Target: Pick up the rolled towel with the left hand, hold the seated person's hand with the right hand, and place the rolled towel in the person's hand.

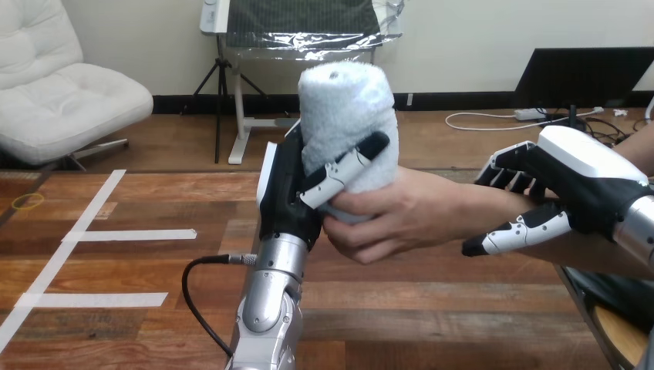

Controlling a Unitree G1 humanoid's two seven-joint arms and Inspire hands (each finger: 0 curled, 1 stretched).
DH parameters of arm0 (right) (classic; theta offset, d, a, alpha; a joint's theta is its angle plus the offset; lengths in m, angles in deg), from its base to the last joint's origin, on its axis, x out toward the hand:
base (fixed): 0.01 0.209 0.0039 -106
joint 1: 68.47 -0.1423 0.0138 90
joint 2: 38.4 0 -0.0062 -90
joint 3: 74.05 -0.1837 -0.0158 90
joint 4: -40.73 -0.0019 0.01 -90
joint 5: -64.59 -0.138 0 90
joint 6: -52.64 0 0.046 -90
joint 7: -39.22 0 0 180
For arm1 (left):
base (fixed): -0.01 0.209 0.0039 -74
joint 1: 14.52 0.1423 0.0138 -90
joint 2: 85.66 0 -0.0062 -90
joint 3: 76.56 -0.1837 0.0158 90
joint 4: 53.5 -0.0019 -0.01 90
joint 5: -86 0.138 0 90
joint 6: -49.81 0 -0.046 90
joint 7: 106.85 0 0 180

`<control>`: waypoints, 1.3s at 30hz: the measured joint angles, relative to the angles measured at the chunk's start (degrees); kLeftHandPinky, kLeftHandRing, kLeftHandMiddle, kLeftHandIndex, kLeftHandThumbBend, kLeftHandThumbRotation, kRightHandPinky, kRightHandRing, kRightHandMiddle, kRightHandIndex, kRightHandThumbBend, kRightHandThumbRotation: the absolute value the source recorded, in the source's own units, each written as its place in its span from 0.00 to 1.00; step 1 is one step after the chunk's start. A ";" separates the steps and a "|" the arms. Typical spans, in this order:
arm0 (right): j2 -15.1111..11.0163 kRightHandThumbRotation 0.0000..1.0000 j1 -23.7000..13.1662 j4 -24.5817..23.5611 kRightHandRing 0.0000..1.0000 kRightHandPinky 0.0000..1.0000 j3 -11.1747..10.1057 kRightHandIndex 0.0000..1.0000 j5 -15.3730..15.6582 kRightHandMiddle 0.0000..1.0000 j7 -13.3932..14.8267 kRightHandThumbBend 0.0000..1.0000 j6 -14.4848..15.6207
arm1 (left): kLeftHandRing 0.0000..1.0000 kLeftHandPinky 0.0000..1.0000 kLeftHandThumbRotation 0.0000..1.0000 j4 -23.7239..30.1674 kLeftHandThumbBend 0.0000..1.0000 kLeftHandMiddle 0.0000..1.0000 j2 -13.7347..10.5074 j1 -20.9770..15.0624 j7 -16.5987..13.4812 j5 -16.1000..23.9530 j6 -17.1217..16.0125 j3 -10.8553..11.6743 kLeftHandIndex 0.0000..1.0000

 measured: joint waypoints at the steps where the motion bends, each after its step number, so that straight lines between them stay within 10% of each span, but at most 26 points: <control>1: -0.09 0.68 0.00 0.00 0.71 0.54 -0.03 0.77 -0.16 0.74 -0.16 1.00 -0.13 | 0.87 0.93 0.92 0.51 0.80 0.86 0.00 0.18 0.00 0.01 0.05 -0.07 0.84; 39: 2.64 0.88 2.91 1.32 0.83 0.66 -3.93 0.92 -10.24 0.87 1.80 1.00 -3.45 | 0.94 1.00 0.96 18.05 0.76 0.89 -5.00 7.76 4.15 -0.21 4.14 -1.38 0.84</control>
